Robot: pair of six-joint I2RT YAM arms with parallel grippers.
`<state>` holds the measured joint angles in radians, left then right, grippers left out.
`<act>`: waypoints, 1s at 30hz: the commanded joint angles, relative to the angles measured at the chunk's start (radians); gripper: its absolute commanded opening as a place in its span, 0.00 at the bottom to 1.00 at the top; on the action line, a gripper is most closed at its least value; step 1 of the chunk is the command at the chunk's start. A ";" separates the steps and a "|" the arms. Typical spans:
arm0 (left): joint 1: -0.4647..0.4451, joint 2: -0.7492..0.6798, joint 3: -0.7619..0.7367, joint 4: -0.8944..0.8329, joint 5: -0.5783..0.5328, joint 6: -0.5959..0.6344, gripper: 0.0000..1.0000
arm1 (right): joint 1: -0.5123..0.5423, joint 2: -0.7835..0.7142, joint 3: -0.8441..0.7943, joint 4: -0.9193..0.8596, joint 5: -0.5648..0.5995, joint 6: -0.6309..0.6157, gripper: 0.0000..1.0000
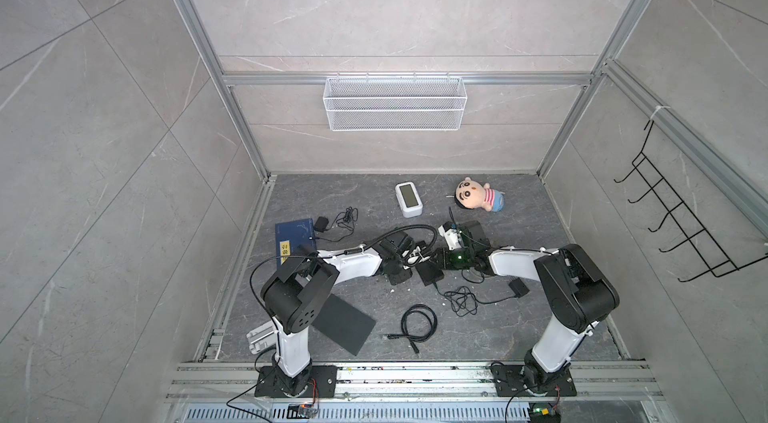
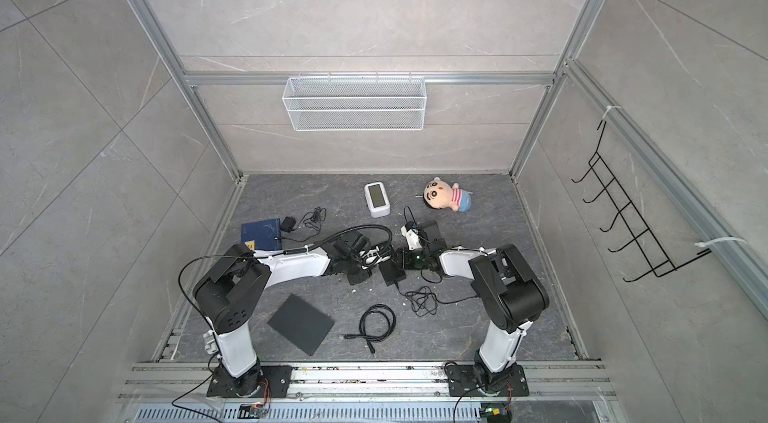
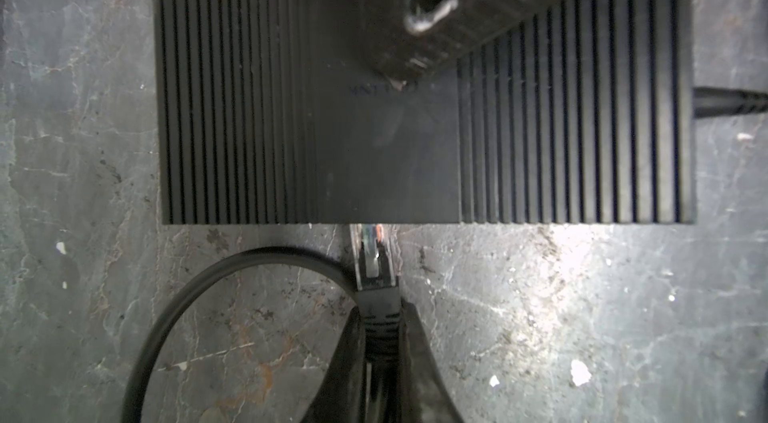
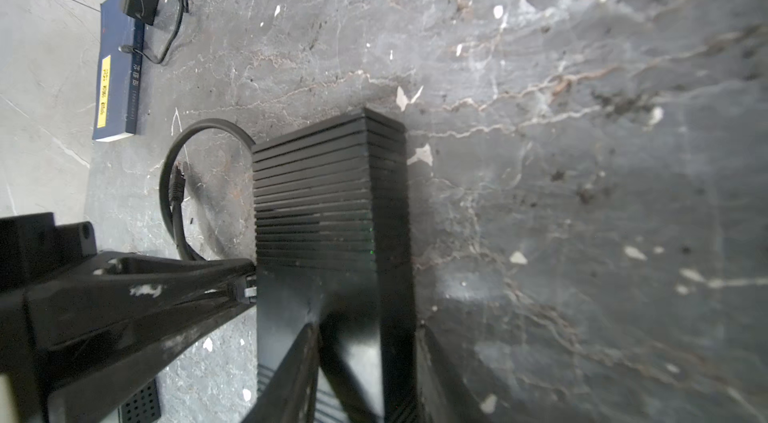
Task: Insert the plug into the switch port
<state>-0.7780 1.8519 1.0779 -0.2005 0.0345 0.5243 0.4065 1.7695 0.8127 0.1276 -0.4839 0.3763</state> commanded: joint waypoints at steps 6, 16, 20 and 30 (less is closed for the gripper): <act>-0.006 0.055 0.049 0.098 0.086 0.049 0.00 | 0.105 0.035 -0.026 -0.137 -0.008 -0.064 0.38; -0.007 0.059 0.027 0.199 0.121 0.069 0.00 | 0.133 0.004 -0.047 -0.087 -0.059 -0.088 0.38; -0.007 0.087 0.092 0.199 0.128 0.034 0.00 | 0.154 -0.017 -0.059 -0.031 -0.122 -0.095 0.38; -0.025 0.114 0.110 0.304 0.272 0.019 0.00 | 0.210 -0.030 -0.044 0.030 -0.212 -0.143 0.38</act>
<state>-0.7563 1.8942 1.1309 -0.2207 0.0967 0.5491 0.4736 1.7321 0.7906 0.1665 -0.3779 0.2646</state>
